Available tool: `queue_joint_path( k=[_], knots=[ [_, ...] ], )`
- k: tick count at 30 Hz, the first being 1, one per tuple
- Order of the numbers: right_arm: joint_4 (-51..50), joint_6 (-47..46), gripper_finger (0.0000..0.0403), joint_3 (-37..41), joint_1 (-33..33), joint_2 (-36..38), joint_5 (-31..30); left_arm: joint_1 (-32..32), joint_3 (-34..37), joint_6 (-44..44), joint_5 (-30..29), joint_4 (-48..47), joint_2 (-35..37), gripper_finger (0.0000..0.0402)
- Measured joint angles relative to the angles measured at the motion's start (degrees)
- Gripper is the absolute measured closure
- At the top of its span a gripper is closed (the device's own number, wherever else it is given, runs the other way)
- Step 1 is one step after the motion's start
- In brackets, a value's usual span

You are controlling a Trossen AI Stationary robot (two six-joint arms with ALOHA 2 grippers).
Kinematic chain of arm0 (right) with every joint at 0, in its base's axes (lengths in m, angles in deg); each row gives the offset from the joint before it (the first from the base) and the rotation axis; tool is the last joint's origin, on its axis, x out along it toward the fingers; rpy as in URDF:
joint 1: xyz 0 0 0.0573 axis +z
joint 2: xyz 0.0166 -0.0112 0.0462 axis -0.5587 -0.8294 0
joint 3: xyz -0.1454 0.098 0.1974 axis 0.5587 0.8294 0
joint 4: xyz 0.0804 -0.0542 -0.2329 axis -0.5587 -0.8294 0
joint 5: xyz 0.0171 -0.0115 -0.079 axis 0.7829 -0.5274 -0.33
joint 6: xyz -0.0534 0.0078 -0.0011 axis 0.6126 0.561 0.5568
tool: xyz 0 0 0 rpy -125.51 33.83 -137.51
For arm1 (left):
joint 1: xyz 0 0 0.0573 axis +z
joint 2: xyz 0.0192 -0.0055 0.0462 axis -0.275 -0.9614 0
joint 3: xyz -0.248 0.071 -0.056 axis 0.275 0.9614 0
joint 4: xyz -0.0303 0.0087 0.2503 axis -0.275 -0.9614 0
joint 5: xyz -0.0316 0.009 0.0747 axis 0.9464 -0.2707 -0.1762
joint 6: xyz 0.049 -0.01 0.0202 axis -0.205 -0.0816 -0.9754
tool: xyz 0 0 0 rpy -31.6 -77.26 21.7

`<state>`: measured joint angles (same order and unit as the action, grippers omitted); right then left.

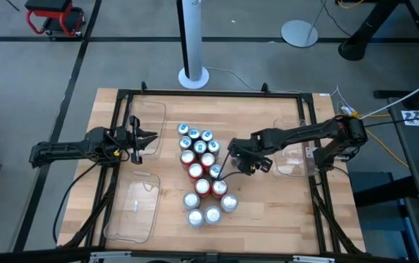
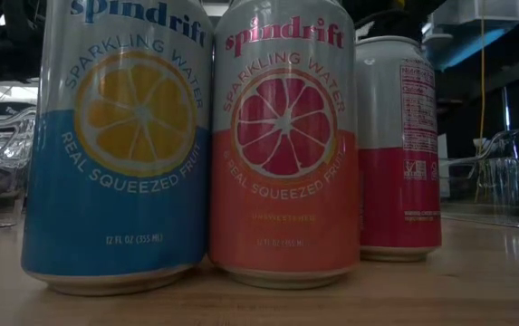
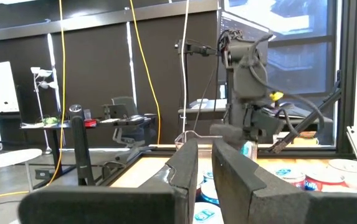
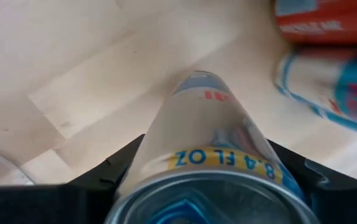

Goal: Sort soda cans
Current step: Put the blue soda can into the middle right transparent bin

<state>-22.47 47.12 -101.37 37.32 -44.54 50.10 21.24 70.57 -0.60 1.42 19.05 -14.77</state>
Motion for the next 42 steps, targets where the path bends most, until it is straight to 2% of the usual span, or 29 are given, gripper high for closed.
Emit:
queue_joint_path(
  k=[7, 14, 22, 27, 37, 42],
  knots=[
    [-7.5, -3.8, 0.0163, 0.0, -1.0, 8.5, -7.7, 0.0, 0.0, 0.0, 0.0, 0.0, 0.0, 0.0361],
    [-17.7, -9.6, 0.0163, 0.0, -7.6, 17.6, -18.7, 0.0, 0.0, 0.0, 0.0, 0.0, 0.0, 0.0361],
    [-24.5, -12.5, 0.0163, 0.0, -18.5, 19.9, -18.6, 0.0, 0.0, -0.2, 0.0, 0.0, 0.0, 0.0361],
    [-24.3, -12.6, 0.0164, 3.2, -23.8, 19.4, -17.0, 0.0, 0.0, 0.0, 0.0, -0.1, 0.0, 0.0361],
    [-24.3, -12.1, 0.0166, 5.4, -24.8, 19.6, -18.1, 0.0, 0.0, 0.0, 0.0, -0.1, 0.0, 0.0361],
    [-25.6, -12.2, 0.0166, 4.0, -24.8, 21.0, -15.8, 0.0, 0.0, 0.0, 0.0, -0.1, 0.0, 0.0361]
  ],
)
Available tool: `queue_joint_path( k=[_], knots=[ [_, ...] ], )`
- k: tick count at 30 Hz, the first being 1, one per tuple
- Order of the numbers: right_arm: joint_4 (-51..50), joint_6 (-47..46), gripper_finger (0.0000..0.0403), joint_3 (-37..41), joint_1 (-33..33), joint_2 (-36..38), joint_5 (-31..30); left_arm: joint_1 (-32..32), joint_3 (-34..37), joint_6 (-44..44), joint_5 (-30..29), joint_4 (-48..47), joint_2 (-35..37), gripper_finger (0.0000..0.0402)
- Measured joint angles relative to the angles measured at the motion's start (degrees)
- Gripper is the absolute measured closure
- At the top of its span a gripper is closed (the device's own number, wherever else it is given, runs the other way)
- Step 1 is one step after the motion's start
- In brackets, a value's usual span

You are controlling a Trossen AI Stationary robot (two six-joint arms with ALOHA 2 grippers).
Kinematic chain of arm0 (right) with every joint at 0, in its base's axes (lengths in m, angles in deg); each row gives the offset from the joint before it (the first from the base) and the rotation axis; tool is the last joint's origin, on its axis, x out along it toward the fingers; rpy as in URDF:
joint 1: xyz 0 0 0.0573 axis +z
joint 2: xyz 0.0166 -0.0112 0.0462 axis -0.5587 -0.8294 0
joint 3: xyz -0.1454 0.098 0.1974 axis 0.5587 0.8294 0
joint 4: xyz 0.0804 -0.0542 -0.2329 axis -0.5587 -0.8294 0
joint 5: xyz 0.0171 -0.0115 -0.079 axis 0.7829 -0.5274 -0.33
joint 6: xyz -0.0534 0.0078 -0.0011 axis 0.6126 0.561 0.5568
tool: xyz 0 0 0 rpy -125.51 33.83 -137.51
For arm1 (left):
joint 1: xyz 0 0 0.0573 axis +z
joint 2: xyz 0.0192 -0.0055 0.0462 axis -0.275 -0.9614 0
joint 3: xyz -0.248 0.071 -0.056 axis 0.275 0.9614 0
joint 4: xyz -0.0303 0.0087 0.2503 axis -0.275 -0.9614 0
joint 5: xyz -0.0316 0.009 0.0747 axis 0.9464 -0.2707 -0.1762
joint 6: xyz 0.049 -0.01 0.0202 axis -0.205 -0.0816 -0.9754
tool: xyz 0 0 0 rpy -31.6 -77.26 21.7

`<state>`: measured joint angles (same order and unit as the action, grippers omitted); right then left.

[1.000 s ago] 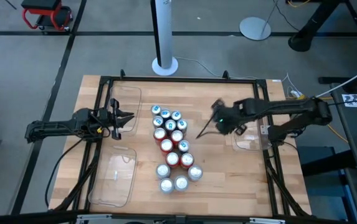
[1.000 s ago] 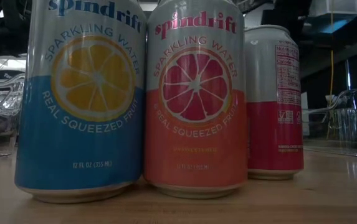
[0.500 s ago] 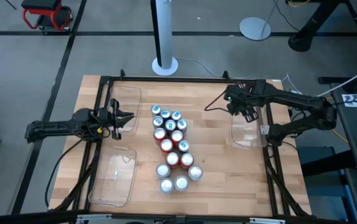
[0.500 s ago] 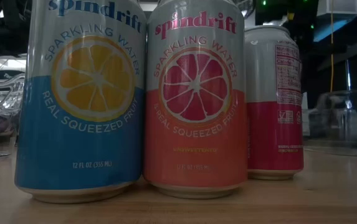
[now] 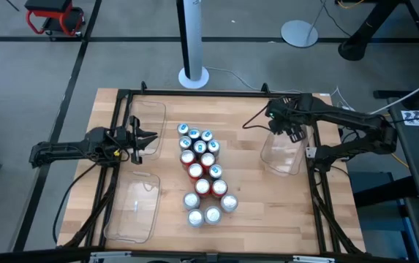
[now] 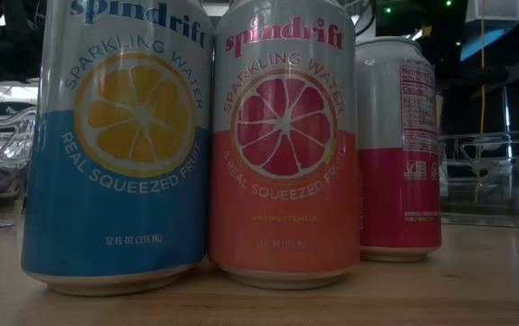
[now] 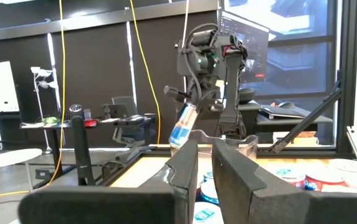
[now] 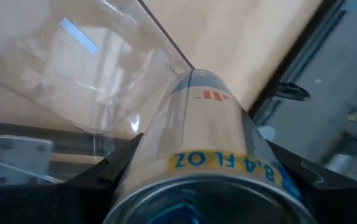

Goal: Sort soda cans
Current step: Put the blue soda can into the middle right transparent bin

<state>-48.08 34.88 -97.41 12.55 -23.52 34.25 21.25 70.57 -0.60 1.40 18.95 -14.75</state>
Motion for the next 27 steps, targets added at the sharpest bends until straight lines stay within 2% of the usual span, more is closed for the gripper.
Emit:
queue_joint_path(
  k=[3, 12, 16, 24, 27],
  knots=[
    [-2.0, -0.5, 0.0166, -2.4, 0.0, 1.0, 4.8, 0.0, 0.0, 0.0, 0.0, 0.0, 0.0, 0.0361],
    [-5.8, -3.3, 0.0166, -3.5, 0.0, 0.8, 10.6, 0.0, 0.0, 0.0, 0.0, -0.3, 0.0, 0.0361],
    [-3.5, -4.1, 0.0166, -1.0, 0.0, 0.8, 9.6, 0.0, 0.0, 0.0, 0.0, -0.3, 0.0, 0.0361],
    [4.3, -2.8, 0.0166, 10.6, 0.0, 0.7, 10.2, 0.0, 0.0, -0.3, 0.0, -0.2, 0.0, 0.0361],
    [7.9, -1.0, 0.0166, 12.2, 0.0, 0.3, 6.5, 0.0, 0.0, -0.5, 0.0, 0.5, 0.0, 0.0361]
  ],
)
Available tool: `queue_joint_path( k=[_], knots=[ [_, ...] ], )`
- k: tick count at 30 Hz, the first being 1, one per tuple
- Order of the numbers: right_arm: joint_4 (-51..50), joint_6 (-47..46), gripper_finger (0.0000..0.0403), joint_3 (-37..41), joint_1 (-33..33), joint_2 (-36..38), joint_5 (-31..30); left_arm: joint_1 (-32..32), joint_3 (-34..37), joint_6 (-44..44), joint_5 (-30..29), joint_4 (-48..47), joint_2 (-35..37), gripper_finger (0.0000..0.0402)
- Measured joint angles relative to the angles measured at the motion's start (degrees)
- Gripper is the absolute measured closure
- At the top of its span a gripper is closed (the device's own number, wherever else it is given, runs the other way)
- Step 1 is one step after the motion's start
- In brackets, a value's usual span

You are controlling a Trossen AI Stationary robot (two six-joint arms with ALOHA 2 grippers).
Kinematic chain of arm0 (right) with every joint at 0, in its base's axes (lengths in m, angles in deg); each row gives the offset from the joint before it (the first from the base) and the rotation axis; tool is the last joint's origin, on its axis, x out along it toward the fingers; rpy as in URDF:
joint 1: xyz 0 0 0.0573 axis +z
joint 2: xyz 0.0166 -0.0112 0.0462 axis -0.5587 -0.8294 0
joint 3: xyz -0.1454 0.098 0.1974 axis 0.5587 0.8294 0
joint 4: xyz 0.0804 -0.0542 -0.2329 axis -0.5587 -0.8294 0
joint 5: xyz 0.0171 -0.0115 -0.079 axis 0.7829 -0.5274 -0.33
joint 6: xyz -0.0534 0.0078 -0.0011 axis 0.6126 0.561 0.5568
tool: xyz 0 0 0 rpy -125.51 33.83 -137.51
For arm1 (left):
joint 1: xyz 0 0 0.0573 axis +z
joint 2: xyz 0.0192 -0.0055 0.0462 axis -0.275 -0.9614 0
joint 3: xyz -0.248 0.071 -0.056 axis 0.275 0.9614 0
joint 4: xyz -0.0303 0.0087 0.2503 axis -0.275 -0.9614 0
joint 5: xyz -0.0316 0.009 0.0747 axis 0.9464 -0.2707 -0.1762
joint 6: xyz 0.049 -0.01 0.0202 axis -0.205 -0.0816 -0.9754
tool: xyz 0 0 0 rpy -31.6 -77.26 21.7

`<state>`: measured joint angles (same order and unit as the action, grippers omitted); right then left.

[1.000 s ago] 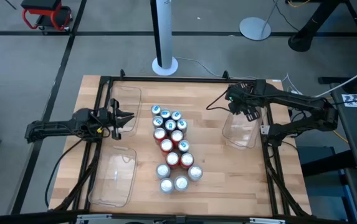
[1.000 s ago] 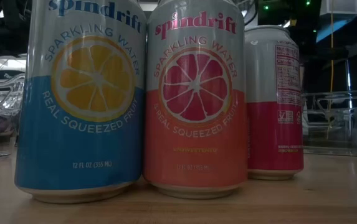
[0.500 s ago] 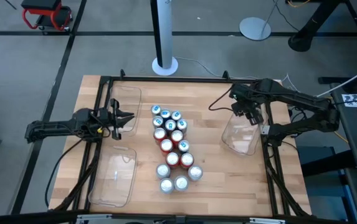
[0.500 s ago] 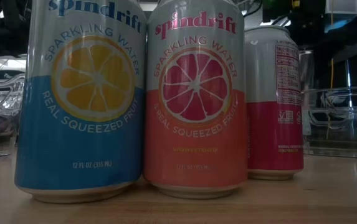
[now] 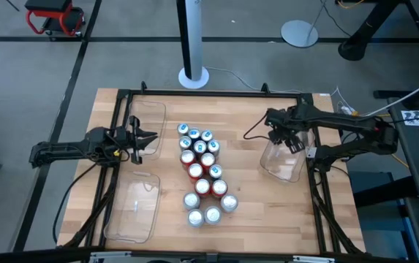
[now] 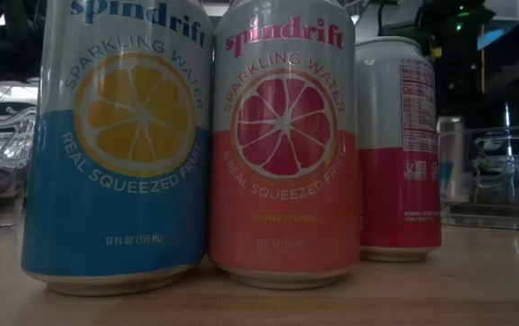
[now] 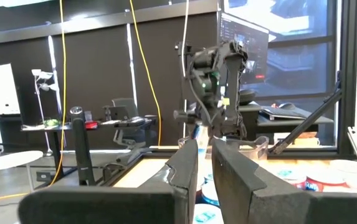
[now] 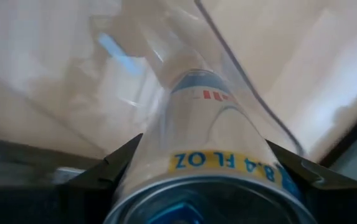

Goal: Sort soda cans
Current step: Put the blue soda can into the middle right transparent bin

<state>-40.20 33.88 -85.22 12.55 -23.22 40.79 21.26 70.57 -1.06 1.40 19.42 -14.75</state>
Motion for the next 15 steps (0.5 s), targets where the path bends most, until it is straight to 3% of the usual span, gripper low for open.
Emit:
queue_joint_path(
  k=[4, 10, 15],
  knots=[
    [6.7, 6.4, 0.0166, 0.3, 0.0, -1.4, -1.3, 0.0, 0.0, -0.6, 0.0, 0.0, 0.0, 0.0361],
    [17.1, 14.6, 0.0165, 0.3, 0.0, -5.8, 4.2, 0.0, 0.0, -1.0, 0.0, -0.3, 0.0, 0.0361],
    [15.8, 15.9, 0.0165, -1.8, -0.4, -8.5, 4.7, 0.0, 0.0, -1.0, 0.0, -0.3, 0.0, 0.0361]
  ],
)
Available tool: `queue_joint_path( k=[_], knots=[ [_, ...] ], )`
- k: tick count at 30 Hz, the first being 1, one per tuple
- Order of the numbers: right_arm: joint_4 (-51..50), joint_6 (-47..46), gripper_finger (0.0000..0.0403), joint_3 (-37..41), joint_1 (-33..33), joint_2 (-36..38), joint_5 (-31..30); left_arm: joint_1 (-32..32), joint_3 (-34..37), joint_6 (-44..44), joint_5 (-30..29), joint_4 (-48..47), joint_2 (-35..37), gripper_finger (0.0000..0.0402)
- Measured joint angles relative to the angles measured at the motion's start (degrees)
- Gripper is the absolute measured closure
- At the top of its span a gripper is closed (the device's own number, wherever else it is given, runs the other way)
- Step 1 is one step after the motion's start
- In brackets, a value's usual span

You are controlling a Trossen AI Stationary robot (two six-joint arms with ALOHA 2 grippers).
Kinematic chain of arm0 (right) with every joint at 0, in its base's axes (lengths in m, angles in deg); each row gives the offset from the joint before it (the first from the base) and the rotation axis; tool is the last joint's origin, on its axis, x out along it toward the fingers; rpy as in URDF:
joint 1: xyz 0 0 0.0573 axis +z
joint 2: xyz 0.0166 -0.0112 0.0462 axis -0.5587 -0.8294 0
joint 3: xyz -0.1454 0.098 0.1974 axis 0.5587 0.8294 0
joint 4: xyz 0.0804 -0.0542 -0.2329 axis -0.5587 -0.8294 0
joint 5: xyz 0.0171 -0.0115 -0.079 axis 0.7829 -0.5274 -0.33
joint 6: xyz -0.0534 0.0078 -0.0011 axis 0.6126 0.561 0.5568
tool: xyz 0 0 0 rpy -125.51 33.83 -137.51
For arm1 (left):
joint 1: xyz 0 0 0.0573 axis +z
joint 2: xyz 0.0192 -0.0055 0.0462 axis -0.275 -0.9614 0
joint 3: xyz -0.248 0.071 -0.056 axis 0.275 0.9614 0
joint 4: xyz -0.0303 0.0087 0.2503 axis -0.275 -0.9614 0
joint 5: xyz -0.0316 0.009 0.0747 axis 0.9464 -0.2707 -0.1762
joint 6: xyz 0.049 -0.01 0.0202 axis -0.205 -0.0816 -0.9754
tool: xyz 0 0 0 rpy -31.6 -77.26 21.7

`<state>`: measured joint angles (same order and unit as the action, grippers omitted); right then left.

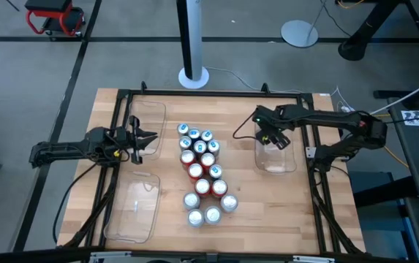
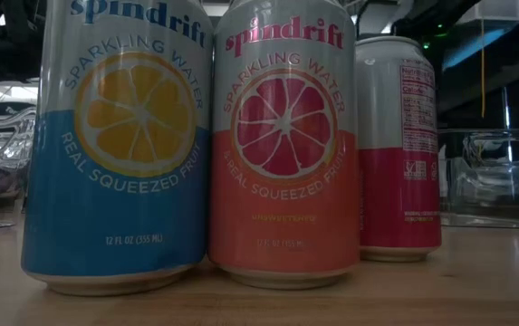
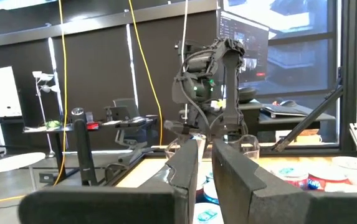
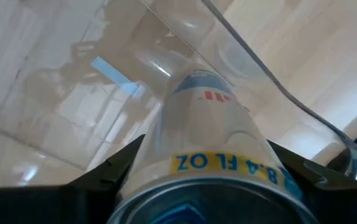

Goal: Sort soda cans
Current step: Put the blue soda can into the middle right transparent bin

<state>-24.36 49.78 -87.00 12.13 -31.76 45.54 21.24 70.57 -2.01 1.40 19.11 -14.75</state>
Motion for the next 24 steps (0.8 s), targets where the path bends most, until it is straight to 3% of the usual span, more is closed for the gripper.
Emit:
queue_joint_path(
  k=[11, 24],
  knots=[
    [-3.4, -11.0, 0.0164, -4.3, -8.2, -1.4, 6.4, 0.0, 0.0, 1.0, 0.0, 0.0, 0.0, 0.0361],
    [1.8, -9.4, 0.0155, -4.5, -9.3, -6.1, 9.3, 0.0, 0.0, 0.9, 0.0, 0.0, 0.0, 0.0361]
  ],
)
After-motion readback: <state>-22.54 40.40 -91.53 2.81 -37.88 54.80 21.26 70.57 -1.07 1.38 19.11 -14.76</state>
